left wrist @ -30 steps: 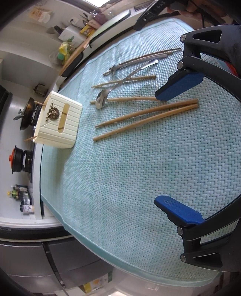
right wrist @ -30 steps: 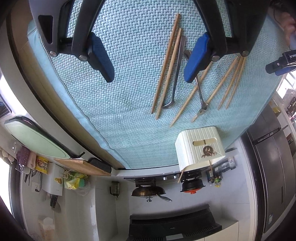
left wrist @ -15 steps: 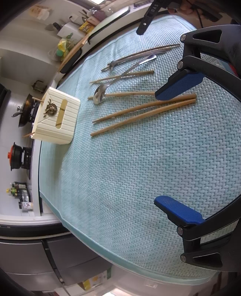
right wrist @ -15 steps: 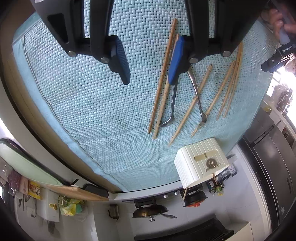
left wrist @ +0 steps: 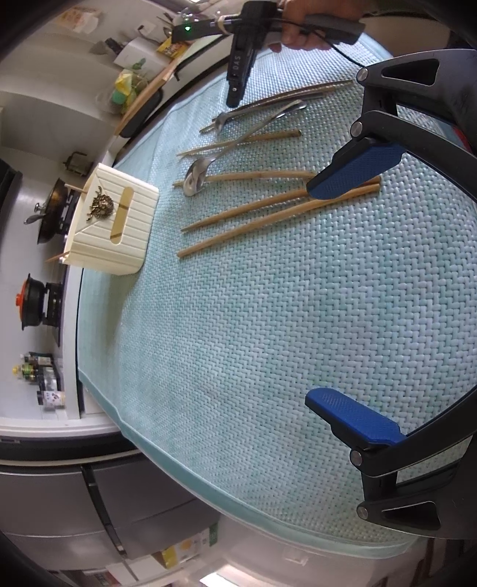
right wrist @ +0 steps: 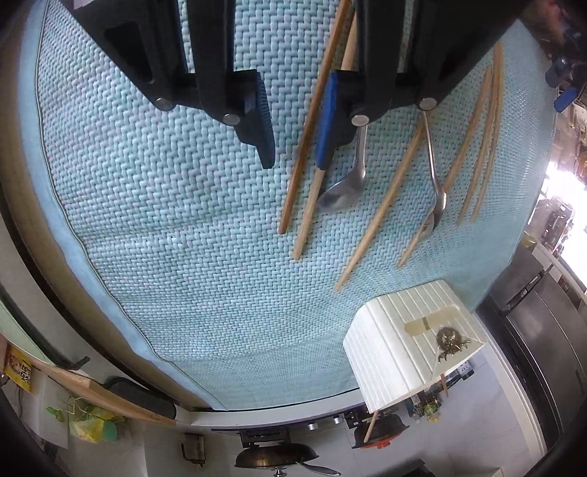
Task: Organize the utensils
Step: 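Close the right tool on a wooden chopstick while the left tool grasps another chopstick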
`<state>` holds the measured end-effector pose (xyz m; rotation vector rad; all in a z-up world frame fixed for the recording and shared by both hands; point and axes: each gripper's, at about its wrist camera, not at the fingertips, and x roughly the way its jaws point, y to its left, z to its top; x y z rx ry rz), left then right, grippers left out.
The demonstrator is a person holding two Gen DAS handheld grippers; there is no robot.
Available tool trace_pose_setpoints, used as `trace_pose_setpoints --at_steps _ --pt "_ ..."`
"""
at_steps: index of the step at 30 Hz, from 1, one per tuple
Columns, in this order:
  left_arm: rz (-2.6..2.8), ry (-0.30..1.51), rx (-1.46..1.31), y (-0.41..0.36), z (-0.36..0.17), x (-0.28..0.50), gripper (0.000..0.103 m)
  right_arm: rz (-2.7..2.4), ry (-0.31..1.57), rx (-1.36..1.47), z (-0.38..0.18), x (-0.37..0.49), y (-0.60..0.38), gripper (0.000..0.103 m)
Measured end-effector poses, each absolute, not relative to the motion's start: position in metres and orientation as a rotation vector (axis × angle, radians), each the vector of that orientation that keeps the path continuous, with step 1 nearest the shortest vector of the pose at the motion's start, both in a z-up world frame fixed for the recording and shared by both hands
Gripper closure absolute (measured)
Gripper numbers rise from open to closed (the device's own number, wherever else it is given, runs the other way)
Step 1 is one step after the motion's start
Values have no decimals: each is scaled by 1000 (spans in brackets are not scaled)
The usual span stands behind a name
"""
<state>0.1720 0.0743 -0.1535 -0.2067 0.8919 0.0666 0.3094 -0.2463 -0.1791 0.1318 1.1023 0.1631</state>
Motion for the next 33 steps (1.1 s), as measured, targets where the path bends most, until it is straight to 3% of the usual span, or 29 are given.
trace_pose_setpoints --at_steps 15,19,33 --pt "30 952 -176 79 -151 201 1 173 1186 -115 -192 365 -210 87" --pt "-22 966 -200 85 -141 226 1 178 1214 -85 -191 373 -216 92" --pt "8 1108 -39 57 -169 346 4 186 1179 -54 -191 353 -227 93"
